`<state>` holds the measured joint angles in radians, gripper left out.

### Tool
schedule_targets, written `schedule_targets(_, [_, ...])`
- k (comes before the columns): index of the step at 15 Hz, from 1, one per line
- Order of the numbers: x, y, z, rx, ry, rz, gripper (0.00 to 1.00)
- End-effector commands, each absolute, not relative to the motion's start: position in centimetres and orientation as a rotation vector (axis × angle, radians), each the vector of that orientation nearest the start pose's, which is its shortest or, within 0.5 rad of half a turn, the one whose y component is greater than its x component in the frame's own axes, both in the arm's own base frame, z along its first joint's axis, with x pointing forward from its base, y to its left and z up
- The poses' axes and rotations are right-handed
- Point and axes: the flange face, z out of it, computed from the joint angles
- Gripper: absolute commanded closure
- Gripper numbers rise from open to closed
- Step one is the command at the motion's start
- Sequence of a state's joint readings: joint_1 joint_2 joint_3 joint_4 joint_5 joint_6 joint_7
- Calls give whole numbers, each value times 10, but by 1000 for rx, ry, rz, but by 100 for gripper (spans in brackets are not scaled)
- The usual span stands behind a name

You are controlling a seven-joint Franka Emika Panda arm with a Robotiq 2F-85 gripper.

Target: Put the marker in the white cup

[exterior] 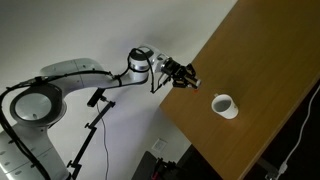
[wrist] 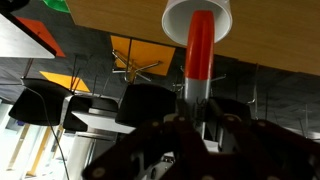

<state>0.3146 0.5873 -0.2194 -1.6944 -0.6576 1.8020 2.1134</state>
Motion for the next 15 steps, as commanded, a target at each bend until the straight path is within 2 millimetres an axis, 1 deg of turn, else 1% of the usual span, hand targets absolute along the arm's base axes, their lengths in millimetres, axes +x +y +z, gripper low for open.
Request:
schedule_targets(1, [633,22,255,1559,-1764,545,76])
schedule_targets(4, [633,22,255,1559,-1765,545,76])
schedule_targets(5, [633,22,255,1559,-1765,545,94])
schedule_targets(7, [626,18,261,1545,-1766,565,94])
schedule_targets(9, [622,10,266,1540,-1752,592,94])
schedule_targets(12, [620,-5,265,1523,-1735,604,94])
schedule_targets(15, [620,-19,258,1494,-1714,606,94])
